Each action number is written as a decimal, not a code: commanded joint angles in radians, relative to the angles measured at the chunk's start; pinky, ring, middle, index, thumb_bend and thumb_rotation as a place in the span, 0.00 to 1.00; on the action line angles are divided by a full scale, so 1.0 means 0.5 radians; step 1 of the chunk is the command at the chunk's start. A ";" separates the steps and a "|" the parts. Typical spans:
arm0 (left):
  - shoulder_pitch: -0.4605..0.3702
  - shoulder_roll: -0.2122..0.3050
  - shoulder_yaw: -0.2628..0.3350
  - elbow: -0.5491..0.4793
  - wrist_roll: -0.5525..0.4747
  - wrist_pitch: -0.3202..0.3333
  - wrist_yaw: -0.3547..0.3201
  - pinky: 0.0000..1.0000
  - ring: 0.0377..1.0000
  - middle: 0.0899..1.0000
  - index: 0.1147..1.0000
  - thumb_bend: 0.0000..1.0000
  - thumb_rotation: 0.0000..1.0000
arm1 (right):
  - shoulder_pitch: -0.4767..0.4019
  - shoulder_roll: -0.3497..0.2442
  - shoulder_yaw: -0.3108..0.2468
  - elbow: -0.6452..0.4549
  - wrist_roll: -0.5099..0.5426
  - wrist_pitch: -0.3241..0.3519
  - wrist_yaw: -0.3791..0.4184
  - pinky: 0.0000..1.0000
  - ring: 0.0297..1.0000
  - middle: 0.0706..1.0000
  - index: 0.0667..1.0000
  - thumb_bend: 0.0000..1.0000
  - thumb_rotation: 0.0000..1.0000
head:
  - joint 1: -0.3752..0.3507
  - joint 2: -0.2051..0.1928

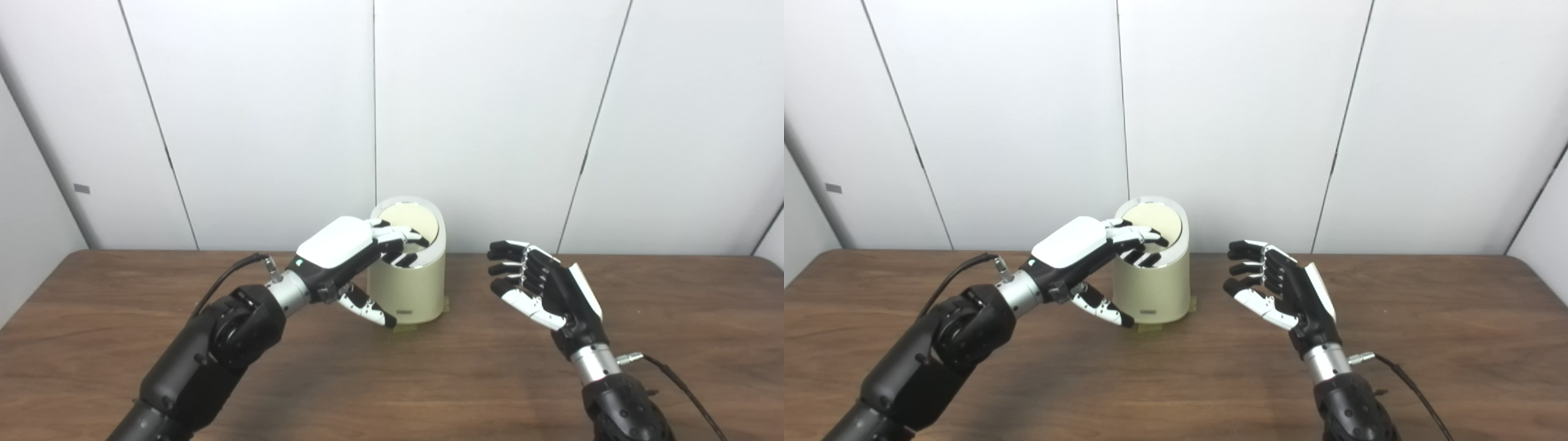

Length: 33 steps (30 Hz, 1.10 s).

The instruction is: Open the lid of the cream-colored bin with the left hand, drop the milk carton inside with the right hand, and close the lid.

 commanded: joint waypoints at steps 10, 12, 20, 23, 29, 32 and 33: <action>-0.049 -0.056 -0.020 0.110 0.021 0.007 -0.012 0.94 0.75 0.90 0.82 0.84 0.03 | -0.041 0.007 -0.009 -0.079 -0.015 -0.021 -0.030 0.55 0.65 0.69 0.66 0.55 0.47 | -0.010 0.001; -0.054 -0.063 -0.020 0.116 0.027 -0.006 0.006 0.94 0.75 0.91 0.82 0.83 0.04 | -0.037 0.011 -0.011 -0.083 -0.014 -0.009 -0.033 0.55 0.65 0.69 0.66 0.56 0.47 | -0.013 0.003; -0.077 -0.088 -0.017 0.124 0.034 -0.006 0.021 0.97 0.77 0.93 0.85 0.81 0.05 | -0.031 0.006 -0.009 -0.073 -0.043 -0.018 -0.046 0.55 0.65 0.69 0.66 0.57 0.48 | -0.018 -0.002; -0.085 -0.093 -0.018 0.131 0.039 -0.014 0.030 0.96 0.77 0.93 0.85 0.80 0.05 | -0.030 0.005 -0.009 -0.074 -0.053 -0.020 -0.049 0.55 0.65 0.68 0.66 0.57 0.49 | -0.018 -0.002; -0.090 -0.102 -0.016 0.126 0.027 -0.007 0.019 0.97 0.78 0.93 0.86 0.80 0.06 | -0.032 0.000 -0.010 -0.076 -0.045 -0.015 -0.045 0.55 0.65 0.68 0.65 0.57 0.49 | -0.013 0.004; -0.086 -0.106 -0.016 0.128 0.024 -0.016 0.025 0.96 0.77 0.93 0.85 0.81 0.05 | -0.034 0.000 -0.010 -0.077 -0.042 -0.014 -0.043 0.55 0.65 0.68 0.65 0.57 0.49 | -0.012 0.006; -0.085 -0.106 -0.016 0.130 0.023 -0.020 0.027 0.95 0.77 0.93 0.85 0.81 0.05 | -0.035 0.000 -0.010 -0.077 -0.043 -0.014 -0.044 0.55 0.65 0.68 0.65 0.57 0.49 | -0.012 0.006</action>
